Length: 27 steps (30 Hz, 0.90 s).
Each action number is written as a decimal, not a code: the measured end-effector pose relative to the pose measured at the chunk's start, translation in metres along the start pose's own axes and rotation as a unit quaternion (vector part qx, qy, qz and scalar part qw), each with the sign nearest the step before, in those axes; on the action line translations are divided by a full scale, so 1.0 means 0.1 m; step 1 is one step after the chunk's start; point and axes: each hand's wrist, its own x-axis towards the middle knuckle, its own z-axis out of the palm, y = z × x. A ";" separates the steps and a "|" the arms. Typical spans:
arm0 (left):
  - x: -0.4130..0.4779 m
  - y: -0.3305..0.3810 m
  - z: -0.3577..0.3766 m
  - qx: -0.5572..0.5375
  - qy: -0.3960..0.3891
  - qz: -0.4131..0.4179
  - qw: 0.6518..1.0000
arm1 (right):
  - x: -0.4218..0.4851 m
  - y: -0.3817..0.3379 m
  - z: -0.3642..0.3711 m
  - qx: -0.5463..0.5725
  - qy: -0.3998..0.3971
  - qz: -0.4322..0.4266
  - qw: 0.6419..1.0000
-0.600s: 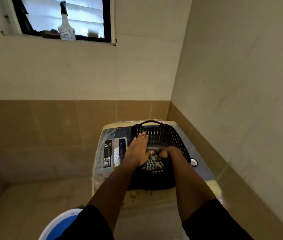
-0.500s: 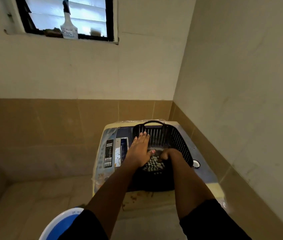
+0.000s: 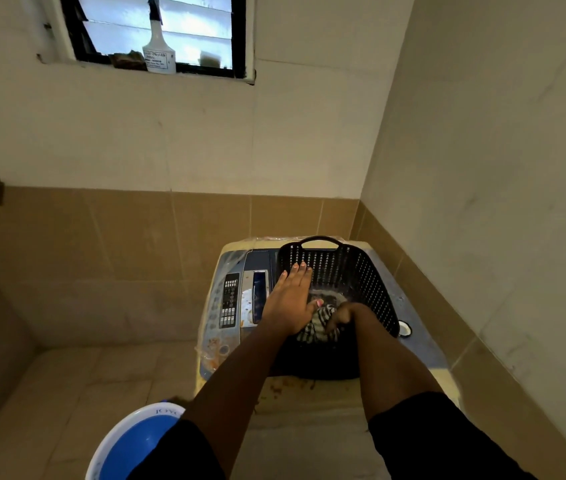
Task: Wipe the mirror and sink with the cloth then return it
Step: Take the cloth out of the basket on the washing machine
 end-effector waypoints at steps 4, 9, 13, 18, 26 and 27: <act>-0.05 -0.01 -0.02 -0.048 0.025 -0.007 0.999 | 0.06 -0.01 -0.02 0.066 0.064 -0.082 0.992; -0.15 -0.07 -0.14 -0.215 0.035 -0.045 0.975 | -0.05 -0.11 -0.13 0.215 0.118 -0.110 0.963; -0.28 -0.25 -0.37 -0.286 0.073 -0.095 0.951 | -0.36 -0.31 -0.25 0.213 0.208 -0.182 0.937; -0.59 -0.60 -0.87 -0.392 0.127 -0.167 0.896 | -0.98 -0.87 -0.13 0.261 0.262 -0.317 0.874; -1.95 -1.50 -2.08 -0.625 0.161 -0.213 0.733 | -1.98 -2.46 1.43 0.182 0.069 -0.492 0.848; -2.28 -1.69 -2.26 -0.609 0.197 -0.227 0.734 | -2.13 -2.65 1.71 0.174 0.036 -0.507 0.844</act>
